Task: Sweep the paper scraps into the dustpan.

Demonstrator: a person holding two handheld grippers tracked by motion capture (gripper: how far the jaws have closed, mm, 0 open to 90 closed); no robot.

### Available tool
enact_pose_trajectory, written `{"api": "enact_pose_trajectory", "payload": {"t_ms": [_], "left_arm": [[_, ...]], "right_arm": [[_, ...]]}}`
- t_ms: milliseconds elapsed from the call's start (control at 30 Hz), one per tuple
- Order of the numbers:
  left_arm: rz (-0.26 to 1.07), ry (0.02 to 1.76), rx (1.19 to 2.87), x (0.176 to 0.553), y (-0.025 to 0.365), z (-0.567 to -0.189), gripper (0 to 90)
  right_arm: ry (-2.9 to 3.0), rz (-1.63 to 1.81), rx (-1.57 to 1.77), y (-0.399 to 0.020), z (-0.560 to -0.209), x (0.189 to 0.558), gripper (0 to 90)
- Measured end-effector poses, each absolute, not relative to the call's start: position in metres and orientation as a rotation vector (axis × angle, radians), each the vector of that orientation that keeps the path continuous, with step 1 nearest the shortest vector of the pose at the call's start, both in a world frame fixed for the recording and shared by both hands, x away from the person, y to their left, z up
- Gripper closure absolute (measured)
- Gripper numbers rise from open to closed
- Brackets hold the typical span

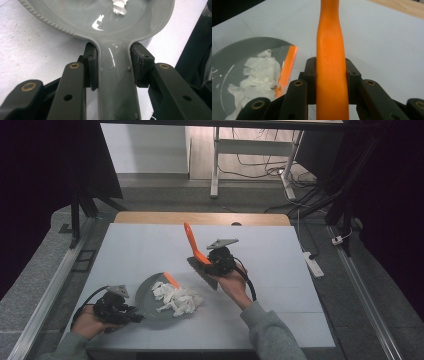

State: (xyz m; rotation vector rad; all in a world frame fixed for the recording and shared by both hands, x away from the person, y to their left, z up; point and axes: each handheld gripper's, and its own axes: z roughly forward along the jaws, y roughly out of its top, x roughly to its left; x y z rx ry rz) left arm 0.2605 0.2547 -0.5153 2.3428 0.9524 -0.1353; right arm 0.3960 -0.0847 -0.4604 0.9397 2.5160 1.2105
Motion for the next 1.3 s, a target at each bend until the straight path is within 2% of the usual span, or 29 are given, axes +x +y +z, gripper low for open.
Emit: {"api": "enact_pose_trajectory", "payload": {"t_ms": [533,1300], "left_arm": [[-0.132,0.959,2.345,0.254,0.255,-0.515,62.1],[-0.132,0.951,2.347,0.255,0.245,-0.514,62.1]], "right_arm": [[2.531,1.174,0.98,-0.099,-0.475,0.383,70.2],[2.619,1.218,0.965,-0.063,-0.485,0.366,70.2]]}}
